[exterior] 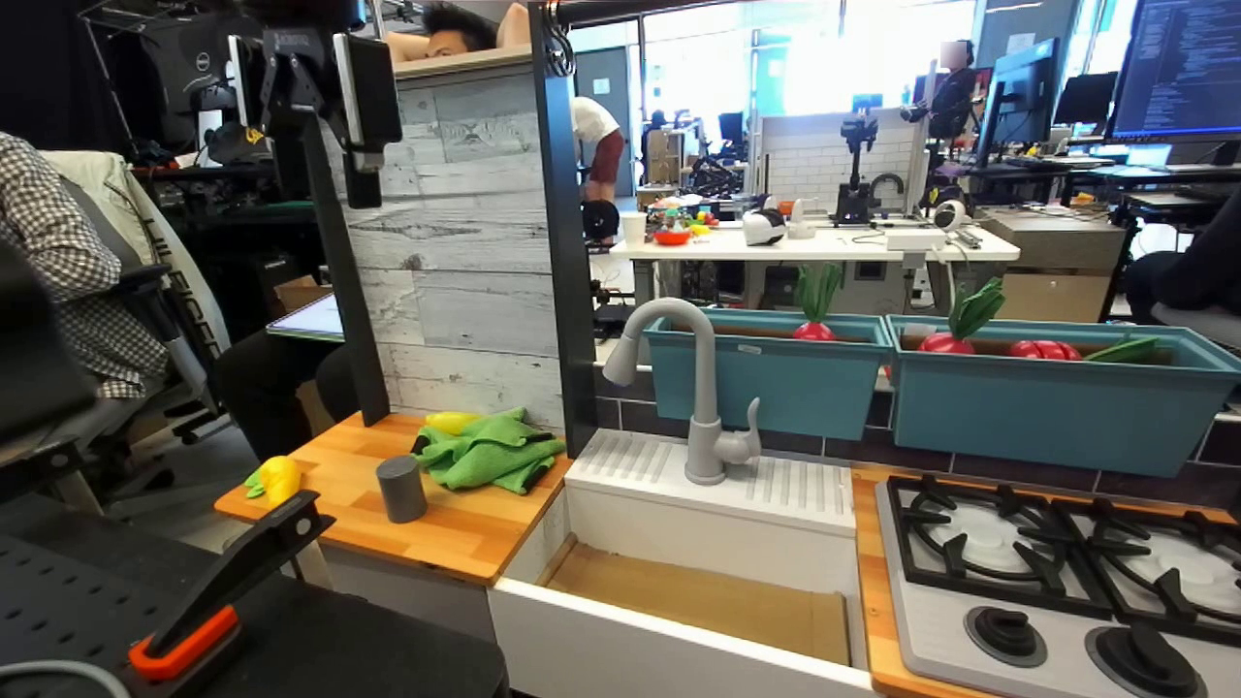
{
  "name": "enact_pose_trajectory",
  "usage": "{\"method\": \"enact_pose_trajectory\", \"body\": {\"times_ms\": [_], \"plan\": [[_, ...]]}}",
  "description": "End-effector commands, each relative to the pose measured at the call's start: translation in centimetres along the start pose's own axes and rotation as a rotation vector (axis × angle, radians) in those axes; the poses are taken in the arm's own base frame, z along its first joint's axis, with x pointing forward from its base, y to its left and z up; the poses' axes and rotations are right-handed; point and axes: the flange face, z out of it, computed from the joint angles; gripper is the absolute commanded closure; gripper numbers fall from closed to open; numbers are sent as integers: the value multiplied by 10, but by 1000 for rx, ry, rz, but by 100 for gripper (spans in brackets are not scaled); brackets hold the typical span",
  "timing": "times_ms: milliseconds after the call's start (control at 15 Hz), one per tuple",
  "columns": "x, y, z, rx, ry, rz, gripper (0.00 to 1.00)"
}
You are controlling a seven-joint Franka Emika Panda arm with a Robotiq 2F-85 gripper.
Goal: Move the green towel to the left
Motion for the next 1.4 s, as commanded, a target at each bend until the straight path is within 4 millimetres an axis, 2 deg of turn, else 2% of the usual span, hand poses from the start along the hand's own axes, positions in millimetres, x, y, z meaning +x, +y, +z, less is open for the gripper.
{"method": "enact_pose_trajectory", "body": {"times_ms": [0, 400, 933, 1333], "plan": [[13, 3, 19, -7, -4, 0, 0], [49, -6, 86, -37, -47, -10, 0], [104, 1, 181, -102, -95, -13, 0], [138, -4, 234, -140, -98, -48, 0]]}}
